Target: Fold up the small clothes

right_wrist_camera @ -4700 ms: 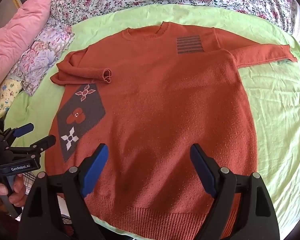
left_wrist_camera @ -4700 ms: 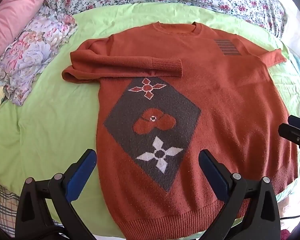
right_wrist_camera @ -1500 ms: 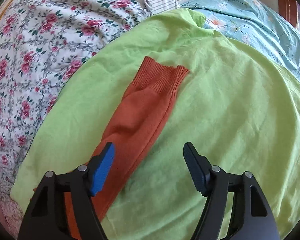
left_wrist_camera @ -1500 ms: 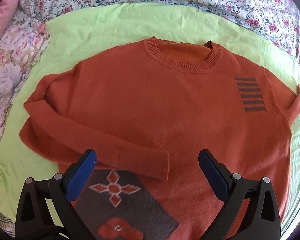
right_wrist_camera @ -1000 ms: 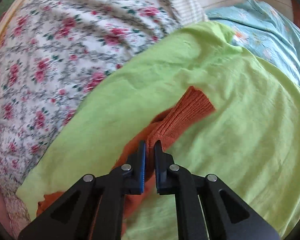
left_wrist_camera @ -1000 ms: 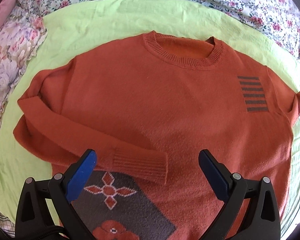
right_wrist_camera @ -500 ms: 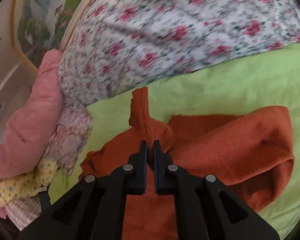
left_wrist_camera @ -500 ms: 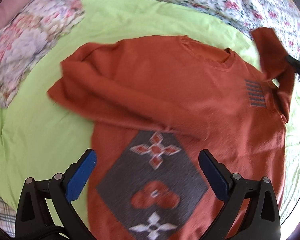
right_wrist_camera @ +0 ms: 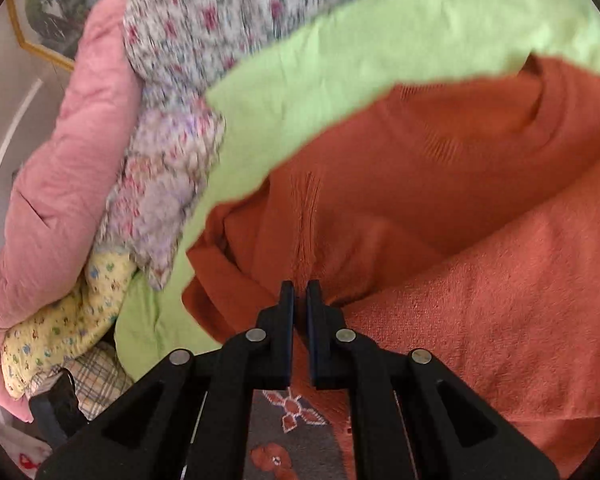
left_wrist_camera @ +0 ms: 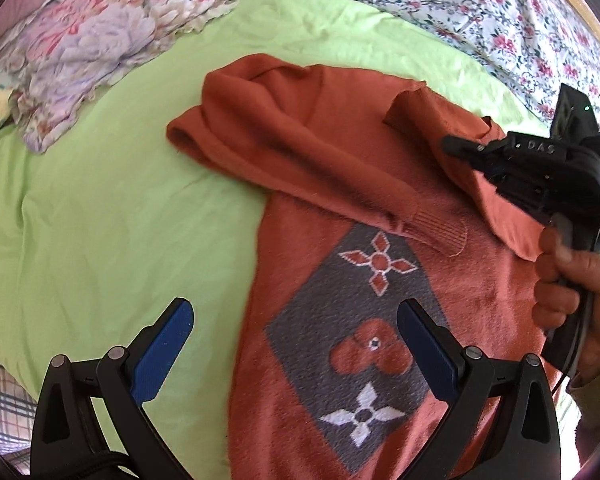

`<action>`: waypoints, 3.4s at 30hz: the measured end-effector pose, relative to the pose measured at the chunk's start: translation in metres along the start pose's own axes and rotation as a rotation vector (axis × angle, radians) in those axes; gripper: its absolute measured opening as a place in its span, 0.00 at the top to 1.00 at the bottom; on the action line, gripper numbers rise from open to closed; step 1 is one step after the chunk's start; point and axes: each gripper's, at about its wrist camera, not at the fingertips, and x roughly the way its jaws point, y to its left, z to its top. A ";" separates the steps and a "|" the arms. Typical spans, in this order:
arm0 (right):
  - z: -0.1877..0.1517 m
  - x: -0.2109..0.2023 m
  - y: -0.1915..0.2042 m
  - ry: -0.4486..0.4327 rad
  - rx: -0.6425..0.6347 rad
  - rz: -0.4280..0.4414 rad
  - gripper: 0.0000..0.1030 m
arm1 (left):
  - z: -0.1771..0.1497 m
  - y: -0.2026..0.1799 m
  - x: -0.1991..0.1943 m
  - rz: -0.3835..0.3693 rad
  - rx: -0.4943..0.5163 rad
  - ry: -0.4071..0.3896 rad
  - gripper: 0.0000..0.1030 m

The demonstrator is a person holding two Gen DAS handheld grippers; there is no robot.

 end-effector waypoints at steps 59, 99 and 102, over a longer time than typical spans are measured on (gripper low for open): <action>0.037 -0.169 -0.201 -0.237 0.187 -0.592 0.90 | 0.149 -0.069 0.104 -0.178 0.089 -0.043 0.93; -0.077 -0.154 -0.076 -0.151 0.164 -0.361 0.68 | 0.077 -0.046 0.085 -0.280 -0.041 0.165 0.97; -0.075 -0.155 -0.078 -0.157 0.170 -0.366 0.68 | 0.073 -0.041 0.053 -0.294 -0.003 0.094 0.97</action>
